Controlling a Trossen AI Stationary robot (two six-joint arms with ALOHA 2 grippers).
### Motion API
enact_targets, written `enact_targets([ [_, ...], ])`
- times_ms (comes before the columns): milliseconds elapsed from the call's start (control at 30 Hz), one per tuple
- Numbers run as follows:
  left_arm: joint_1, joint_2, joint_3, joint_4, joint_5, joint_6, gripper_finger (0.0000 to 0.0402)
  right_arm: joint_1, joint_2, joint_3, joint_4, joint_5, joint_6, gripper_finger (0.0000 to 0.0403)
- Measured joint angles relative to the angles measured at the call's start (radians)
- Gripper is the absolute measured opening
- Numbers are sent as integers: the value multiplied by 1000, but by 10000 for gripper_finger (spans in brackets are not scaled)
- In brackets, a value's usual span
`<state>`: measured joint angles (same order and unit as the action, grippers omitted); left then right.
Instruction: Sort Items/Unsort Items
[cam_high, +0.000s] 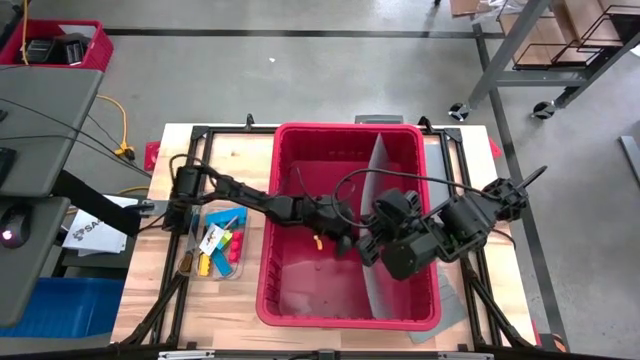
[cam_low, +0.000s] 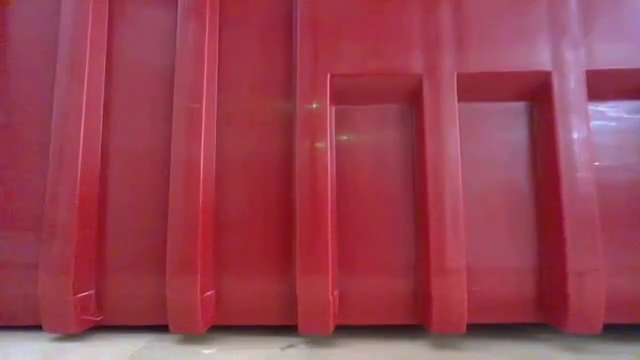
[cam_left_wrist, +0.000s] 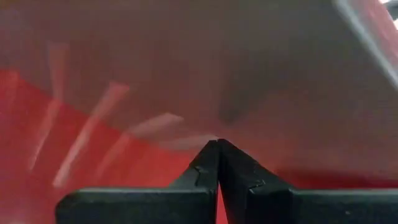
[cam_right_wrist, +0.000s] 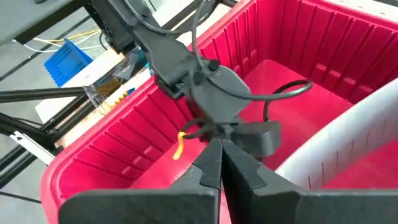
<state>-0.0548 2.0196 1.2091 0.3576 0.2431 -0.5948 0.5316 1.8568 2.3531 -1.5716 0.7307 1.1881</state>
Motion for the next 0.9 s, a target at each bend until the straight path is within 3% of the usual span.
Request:
enact_targets([
  [200,-93,-30,1,36,32,56,0,0,0,0,1,5,-11,0],
  [400,-161,-17,-4,136,-231,57,0,0,0,0,1,9,-5,0],
  [533,-154,-23,9,179,-328,57,0,4,-12,0,1,8,28,0],
  [633,-132,-20,6,157,-328,63,0,-10,-39,0,0,38,77,0],
  [767,-117,-20,5,158,-309,68,0,-124,-66,-37,2,-6,106,0],
  [900,-117,-20,5,154,-307,74,0,-279,-90,-171,1,-72,48,0],
])
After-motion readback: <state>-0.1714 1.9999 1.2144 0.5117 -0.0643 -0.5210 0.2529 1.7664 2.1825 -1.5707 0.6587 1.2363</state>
